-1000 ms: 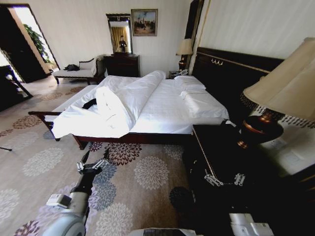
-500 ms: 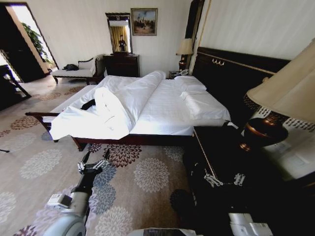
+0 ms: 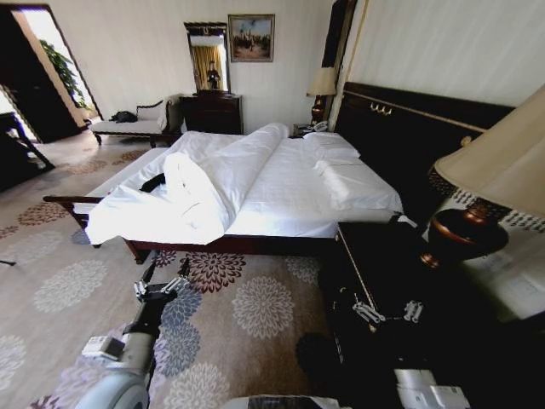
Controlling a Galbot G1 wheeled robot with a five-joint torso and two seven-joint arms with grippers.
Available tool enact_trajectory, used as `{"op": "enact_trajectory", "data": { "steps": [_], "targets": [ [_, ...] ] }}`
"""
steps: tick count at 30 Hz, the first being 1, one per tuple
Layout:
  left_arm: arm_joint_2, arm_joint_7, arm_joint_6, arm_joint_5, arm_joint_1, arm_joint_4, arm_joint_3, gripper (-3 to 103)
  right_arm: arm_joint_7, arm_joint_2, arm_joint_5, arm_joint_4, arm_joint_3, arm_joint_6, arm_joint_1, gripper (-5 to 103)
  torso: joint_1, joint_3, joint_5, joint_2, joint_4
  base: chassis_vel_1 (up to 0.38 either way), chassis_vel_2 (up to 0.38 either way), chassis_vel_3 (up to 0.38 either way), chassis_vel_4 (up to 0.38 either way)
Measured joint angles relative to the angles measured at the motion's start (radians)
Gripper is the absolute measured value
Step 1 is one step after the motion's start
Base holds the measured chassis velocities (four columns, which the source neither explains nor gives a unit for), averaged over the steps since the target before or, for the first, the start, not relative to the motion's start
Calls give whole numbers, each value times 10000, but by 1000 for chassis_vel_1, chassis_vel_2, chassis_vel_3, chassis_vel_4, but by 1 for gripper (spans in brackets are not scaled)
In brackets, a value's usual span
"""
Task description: Fold the clothes on the bed.
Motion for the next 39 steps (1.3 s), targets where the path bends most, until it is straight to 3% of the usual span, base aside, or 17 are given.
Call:
{"op": "enact_trajectory", "data": {
  "steps": [39],
  "targets": [
    [133,30,-110,33,110,-67,-70,100,-51,10,-35,69,20,115,-95,100,1,1,0,0,0,-131,136,135,-132]
  ]
}}
